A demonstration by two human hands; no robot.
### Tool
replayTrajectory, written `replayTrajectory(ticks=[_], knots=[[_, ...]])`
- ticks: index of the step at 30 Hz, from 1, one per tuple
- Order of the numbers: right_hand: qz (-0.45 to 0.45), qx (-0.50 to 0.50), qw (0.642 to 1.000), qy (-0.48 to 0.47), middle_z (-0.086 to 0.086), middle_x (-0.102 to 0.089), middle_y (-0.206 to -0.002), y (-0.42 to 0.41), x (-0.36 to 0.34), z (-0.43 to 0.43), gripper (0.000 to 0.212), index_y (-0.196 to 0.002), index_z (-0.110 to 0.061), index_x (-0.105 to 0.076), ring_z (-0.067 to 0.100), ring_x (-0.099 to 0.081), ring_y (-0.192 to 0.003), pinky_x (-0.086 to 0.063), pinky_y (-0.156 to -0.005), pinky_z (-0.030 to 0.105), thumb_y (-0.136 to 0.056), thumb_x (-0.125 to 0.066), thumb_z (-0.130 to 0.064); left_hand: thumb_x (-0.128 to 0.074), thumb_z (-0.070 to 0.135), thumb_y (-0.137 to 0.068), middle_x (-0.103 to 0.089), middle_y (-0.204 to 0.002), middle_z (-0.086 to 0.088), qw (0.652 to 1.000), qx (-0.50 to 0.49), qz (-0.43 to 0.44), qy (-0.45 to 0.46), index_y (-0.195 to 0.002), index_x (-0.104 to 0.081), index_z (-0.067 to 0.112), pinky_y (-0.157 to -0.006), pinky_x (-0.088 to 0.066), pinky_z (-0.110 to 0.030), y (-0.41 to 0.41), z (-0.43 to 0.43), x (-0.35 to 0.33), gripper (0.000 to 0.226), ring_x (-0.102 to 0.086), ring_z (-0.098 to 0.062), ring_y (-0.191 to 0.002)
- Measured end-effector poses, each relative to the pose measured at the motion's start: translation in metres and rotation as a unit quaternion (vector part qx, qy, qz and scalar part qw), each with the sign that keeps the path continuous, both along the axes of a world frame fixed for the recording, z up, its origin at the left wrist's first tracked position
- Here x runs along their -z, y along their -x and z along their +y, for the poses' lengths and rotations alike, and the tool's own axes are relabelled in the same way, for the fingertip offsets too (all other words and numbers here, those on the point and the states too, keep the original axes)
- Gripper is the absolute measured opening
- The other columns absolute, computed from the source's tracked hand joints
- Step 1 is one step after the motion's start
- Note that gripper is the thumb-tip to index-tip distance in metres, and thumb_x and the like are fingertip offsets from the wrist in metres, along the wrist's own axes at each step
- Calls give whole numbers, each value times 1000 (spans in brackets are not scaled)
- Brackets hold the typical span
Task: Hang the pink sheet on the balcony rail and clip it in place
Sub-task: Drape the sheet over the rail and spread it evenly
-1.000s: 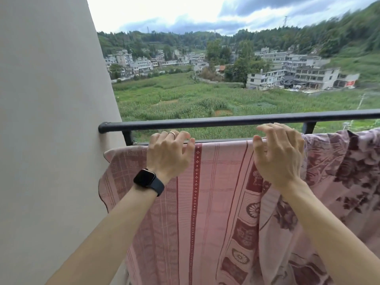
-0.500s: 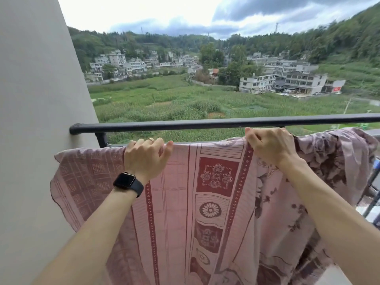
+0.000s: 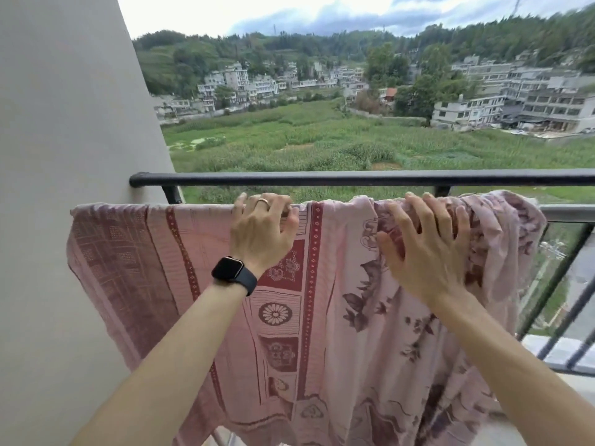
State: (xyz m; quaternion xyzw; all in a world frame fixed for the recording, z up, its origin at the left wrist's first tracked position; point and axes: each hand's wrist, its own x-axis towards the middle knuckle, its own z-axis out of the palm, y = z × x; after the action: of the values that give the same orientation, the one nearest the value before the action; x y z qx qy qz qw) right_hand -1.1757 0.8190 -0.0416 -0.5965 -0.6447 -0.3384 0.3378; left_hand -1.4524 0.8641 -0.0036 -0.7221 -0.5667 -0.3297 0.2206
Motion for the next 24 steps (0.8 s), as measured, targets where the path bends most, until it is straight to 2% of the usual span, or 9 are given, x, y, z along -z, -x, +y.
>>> replayTrajectory(ticks=[2,4,6,8,12,15,18,22,24], knots=[[-33,7,999,-13,5,-58,-129,-11,-6,9,34,-129,-28,-59,33,-50,-124,-29,-105,53,-102,-43,-43,-35,46,-99,-70,-103,-7,1000,0,9,16,-112,-62,17,-105,-32,-47,-18,-4,7,41,-59,-30,-103],[-70,-17,997,-30,3,-65,-108,-32,-19,17,31,-115,-24,-66,32,-57,-104,-41,-86,49,-105,-41,-40,-30,50,-100,-68,-97,-7,999,-15,33,19,-108,-61,17,-97,-34,-45,-13,-2,8,46,-58,-30,-97],[-51,-57,997,-14,1,-69,-86,-51,-37,18,39,-94,-17,-68,30,-61,-85,-46,-73,45,-106,-38,-39,-22,52,-101,-66,-91,-7,998,-27,44,23,-103,-61,16,-88,-37,-44,1,2,4,53,-57,-29,-90],[4,-49,997,52,6,-69,-73,-64,-60,17,47,-80,-13,-65,33,-63,-77,-47,-73,45,-106,-36,-38,-17,52,-101,-65,-87,-9,998,-39,33,30,-100,-61,13,-84,-39,-44,11,5,0,58,-57,-30,-86],[99,29,975,197,16,-72,-88,-94,-89,13,44,-90,-17,-73,38,-63,-92,-36,-92,47,-103,-39,-42,-16,52,-101,-67,-87,-12,997,-60,16,44,-96,-62,13,-86,-41,-45,10,6,-5,60,-57,-32,-87],[121,96,982,110,16,-73,-95,-103,-75,3,38,-94,-13,-72,37,-58,-100,-36,-96,47,-100,-45,-39,-18,50,-100,-71,-93,-11,996,-70,10,51,-99,-65,16,-97,-40,-48,-6,-1,-12,58,-61,-31,-93],[123,61,990,21,7,-70,-112,-78,-47,-8,31,-103,-17,-70,30,-50,-114,-28,-106,46,-99,-47,-37,-27,47,-99,-72,-98,-9,1000,-10,24,18,-107,-66,20,-105,-35,-50,-41,-9,-17,48,-62,-30,-98],[86,26,994,68,2,-62,-122,-57,-22,-4,40,-118,-23,-62,28,-43,-125,-15,-117,48,-101,-36,-48,-25,50,-98,-70,-103,-5,997,45,47,41,-111,-62,22,-103,-36,-46,-97,-14,-9,49,-61,-28,-98],[66,34,994,76,0,-59,-114,-69,-18,1,40,-113,-27,-59,27,-43,-120,-17,-114,47,-101,-30,-50,-24,52,-97,-68,-105,-4,997,40,52,47,-109,-61,22,-95,-38,-45,-106,-12,-2,49,-59,-29,-96]])
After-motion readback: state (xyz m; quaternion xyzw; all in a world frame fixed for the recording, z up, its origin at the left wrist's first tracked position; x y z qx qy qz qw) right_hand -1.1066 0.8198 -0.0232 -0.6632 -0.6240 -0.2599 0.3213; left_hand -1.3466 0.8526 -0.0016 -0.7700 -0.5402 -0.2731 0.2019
